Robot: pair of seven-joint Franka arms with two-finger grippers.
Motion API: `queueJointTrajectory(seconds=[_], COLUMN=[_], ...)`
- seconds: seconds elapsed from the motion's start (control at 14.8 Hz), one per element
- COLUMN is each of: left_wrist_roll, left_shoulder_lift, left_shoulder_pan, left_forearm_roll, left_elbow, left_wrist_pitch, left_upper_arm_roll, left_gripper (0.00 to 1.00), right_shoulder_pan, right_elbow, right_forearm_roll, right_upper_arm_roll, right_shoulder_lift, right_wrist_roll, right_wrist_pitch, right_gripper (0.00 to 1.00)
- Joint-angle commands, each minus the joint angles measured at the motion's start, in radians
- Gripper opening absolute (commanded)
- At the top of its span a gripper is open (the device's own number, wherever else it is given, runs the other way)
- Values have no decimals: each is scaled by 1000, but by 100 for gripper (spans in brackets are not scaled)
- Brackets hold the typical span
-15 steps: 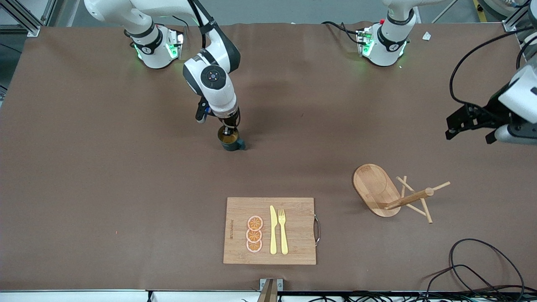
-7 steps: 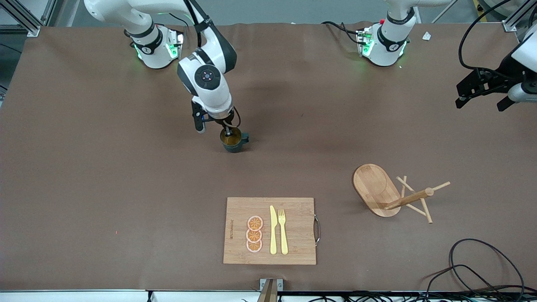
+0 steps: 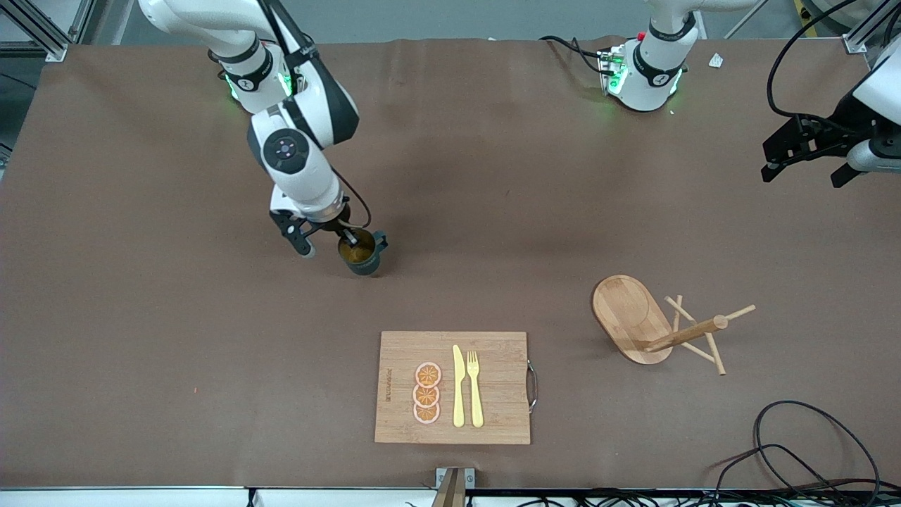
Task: Transfer cup from left to right arm and place
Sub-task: 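Carry the mug with the right gripper away from the stand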
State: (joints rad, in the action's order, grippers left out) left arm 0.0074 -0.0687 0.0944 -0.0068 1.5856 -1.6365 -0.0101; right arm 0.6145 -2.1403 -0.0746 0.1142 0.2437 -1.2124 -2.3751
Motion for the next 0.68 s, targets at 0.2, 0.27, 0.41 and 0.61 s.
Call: queueJointTrajectory(seconds=[0.2, 0.27, 0.41, 0.61], left_wrist_roll=[20, 19, 19, 19], left_shoulder_lift=[23, 26, 27, 37], left_shoulder_pan=[1, 5, 11, 10], left_forearm_roll=[1, 1, 1, 1], left_elbow=[-35, -47, -50, -52], left_wrist_pitch=[-5, -5, -6, -11], left_upper_arm_roll=[7, 5, 5, 5], left_gripper=[100, 100, 100, 100], right_shoulder_pan=[-177, -215, -304, -404], right_elbow=[-21, -20, -18, -23], right_forearm_roll=[1, 1, 1, 2], right_upper_arm_roll=[-13, -13, -13, -11], right_shoulder_lift=[-46, -46, -41, -38], right_wrist_roll=[694, 829, 1075, 1490], right_wrist_pitch=[71, 89, 109, 119], right_gripper=[0, 0, 0, 0])
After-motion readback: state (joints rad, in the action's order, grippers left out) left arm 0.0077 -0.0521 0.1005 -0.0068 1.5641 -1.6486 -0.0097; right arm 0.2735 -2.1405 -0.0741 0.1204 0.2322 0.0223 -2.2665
